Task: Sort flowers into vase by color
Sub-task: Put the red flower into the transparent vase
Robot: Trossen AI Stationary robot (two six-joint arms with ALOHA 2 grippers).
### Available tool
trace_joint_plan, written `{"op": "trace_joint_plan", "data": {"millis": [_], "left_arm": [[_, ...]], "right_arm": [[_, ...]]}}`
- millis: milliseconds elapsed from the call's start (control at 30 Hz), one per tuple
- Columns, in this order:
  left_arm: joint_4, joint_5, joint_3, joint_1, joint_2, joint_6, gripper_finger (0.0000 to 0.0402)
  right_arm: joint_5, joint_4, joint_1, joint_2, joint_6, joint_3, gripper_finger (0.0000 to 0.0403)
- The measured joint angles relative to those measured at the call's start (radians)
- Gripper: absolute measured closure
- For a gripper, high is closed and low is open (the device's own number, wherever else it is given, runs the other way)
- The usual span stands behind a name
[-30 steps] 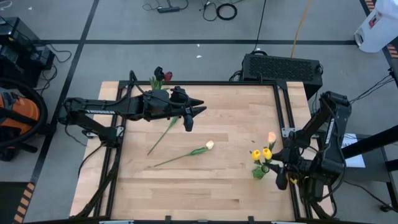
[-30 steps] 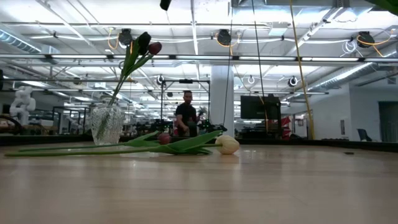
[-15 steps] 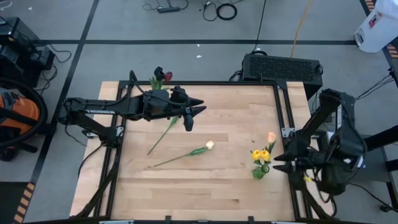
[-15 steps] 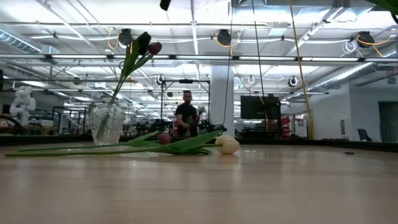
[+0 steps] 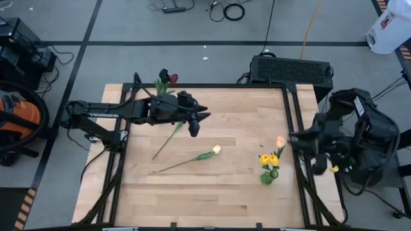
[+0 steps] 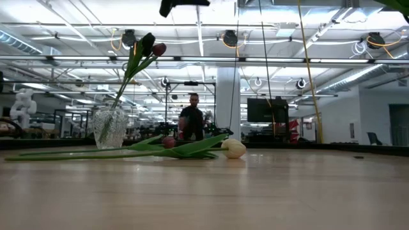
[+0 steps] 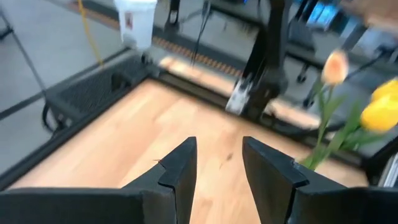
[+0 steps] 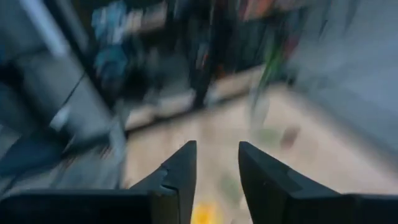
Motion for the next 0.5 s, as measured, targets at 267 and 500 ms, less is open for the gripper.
{"op": "trace_joint_plan", "data": {"millis": [267,500], "left_arm": [[-0.124,0.005,0.000,-0.008,0.000,-0.001,0.0265],[-0.213,0.006,0.001,-0.016,0.024,-0.002,0.0265]], "right_arm": [[0.279,-0.003,-0.107,-0.024,-0.063,-0.002,0.0348],[0.208,0.047,-0.254,-0.008,-0.064,-0.003,0.0397]]}}
